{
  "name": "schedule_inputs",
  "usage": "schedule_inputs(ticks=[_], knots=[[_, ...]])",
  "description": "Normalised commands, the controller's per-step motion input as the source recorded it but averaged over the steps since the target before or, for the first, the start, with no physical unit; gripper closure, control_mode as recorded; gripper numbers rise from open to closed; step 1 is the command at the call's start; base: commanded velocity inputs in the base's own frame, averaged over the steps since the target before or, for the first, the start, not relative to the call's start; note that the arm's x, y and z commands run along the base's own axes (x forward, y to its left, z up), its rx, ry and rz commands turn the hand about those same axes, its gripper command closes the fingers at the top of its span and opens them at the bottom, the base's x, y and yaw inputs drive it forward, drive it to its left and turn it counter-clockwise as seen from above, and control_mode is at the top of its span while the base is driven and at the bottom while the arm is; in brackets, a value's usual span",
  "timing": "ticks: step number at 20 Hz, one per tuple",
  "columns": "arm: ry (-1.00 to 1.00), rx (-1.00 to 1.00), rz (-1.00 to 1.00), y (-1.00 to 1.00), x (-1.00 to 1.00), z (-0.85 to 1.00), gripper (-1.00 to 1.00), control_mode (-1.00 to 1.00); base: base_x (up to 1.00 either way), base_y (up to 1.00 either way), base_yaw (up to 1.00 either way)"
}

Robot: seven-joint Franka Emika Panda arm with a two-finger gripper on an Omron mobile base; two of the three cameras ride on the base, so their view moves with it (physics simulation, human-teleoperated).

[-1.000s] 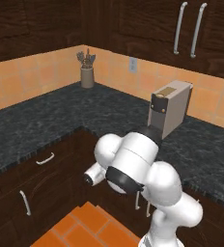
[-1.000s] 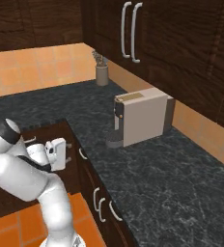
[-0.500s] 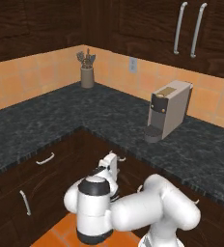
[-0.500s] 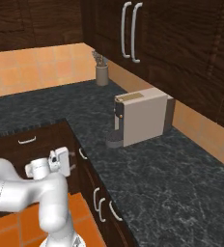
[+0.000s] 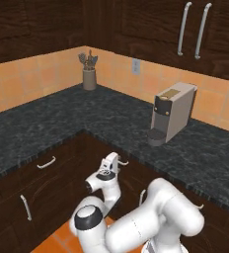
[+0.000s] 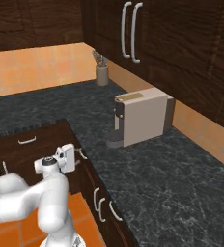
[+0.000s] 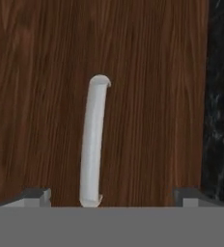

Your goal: Take a straw from the drawer in front and place it inside the glass cup on the dining counter.

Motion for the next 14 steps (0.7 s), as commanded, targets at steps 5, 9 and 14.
schedule_inputs(ticks=[5, 9, 14], knots=[[0.12, 0.00, 0.04, 0.00, 0.57, -0.40, -1.00, -1.00, 0.00, 0.00, 0.00], [0.09, 0.00, 0.00, -0.03, 0.43, -0.29, -1.00, -1.00, 0.00, 0.00, 0.00], [0.09, 0.00, 0.00, 0.00, 0.24, -0.31, 1.00, -1.00, 0.00, 0.00, 0.00]])
